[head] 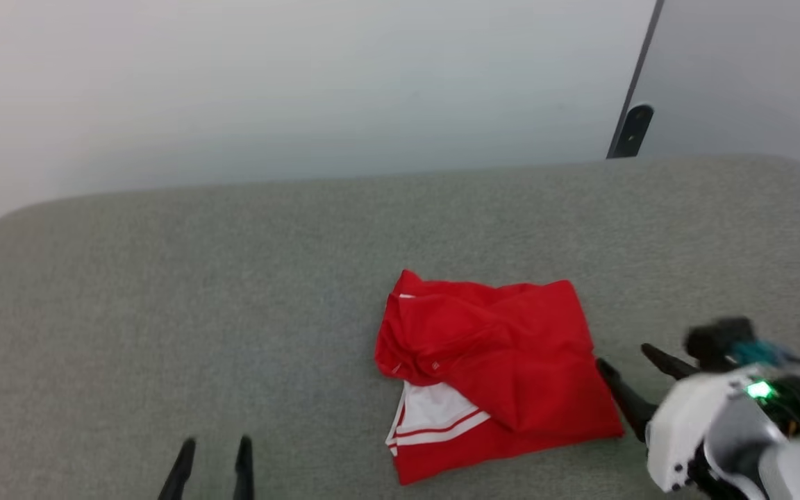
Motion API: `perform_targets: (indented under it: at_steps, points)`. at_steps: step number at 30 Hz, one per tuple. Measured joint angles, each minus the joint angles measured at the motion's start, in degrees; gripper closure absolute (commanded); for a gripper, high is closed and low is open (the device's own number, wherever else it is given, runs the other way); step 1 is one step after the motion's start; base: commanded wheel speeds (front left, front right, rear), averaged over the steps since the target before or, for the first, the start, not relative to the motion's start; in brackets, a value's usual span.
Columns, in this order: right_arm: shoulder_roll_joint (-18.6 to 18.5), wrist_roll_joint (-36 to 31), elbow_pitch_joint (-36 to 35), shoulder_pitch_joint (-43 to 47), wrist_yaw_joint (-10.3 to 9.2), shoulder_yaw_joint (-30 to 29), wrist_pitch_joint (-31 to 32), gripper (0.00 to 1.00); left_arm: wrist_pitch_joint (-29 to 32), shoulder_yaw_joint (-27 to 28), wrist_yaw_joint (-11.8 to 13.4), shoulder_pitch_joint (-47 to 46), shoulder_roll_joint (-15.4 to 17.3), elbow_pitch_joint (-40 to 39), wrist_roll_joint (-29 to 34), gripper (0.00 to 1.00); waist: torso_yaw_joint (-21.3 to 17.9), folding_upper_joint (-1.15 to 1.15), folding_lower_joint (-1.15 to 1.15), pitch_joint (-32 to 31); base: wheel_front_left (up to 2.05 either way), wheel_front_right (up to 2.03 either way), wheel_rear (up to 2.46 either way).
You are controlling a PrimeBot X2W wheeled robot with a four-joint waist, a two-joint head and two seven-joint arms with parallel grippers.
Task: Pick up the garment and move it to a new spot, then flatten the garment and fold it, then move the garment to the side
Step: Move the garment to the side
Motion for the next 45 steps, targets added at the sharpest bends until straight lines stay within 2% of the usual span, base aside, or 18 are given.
perform_targets:
  at_steps: [2,8,13,17,27,28,29,40,45]
  points:
    - [-1.71,0.68,3.19,-3.64,0.00,3.21,3.99,0.00,0.00,-0.58,-0.03,-1.55,-0.01,0.21,-0.01,0.00,0.53,0.00,0.00,0.93,0.00,0.00,0.00]
    - [-4.28,3.88,12.07,-12.99,-0.01,4.91,16.11,0.00,0.00,-1.59,-0.09,-5.38,-0.08,0.92,-0.76,0.00,3.07,0.00,0.00,3.90,0.00,0.00,0.00]
    - [-4.07,5.55,17.19,-17.58,-0.01,4.89,24.73,0.00,0.00,-2.23,-0.25,-7.32,-0.10,2.00,-1.52,0.00,5.37,0.00,0.00,6.36,0.00,0.00,0.00]
    - [-2.72,6.51,21.16,-19.95,-0.01,4.88,27.15,0.00,0.00,-3.43,-0.34,-9.19,-0.12,2.46,-2.13,0.00,6.95,0.00,0.00,8.36,0.00,0.00,0.00]
    - [-3.76,5.67,25.63,-22.24,0.01,6.10,26.25,0.00,0.00,-4.01,-0.32,-11.46,-0.15,3.28,-3.26,0.00,10.59,0.00,0.00,11.90,0.00,0.00,0.00]
    - [-3.80,5.71,25.81,-22.39,0.01,6.26,25.85,0.54,0.00,-4.01,-0.32,-11.46,-0.16,3.33,-3.26,0.00,10.76,0.00,0.00,12.11,0.00,0.00,0.00]
    - [-3.85,5.89,25.83,-22.52,-0.01,6.70,25.52,1.00,0.00,-4.00,-0.32,-11.46,-0.16,3.35,-3.33,0.00,10.86,0.00,0.00,12.25,0.00,0.00,0.00]
    - [-2.89,9.39,25.80,-21.87,0.01,7.34,15.56,1.00,0.00,-4.27,-0.43,-11.66,-0.16,3.42,-2.77,0.00,8.34,0.00,0.00,11.56,0.00,0.00,0.00]
    - [-4.70,11.00,22.82,-20.91,0.07,7.12,11.45,1.00,0.00,-4.61,-0.51,-12.67,-0.16,2.45,-2.16,0.00,5.89,0.00,0.00,11.54,0.00,0.00,0.00]
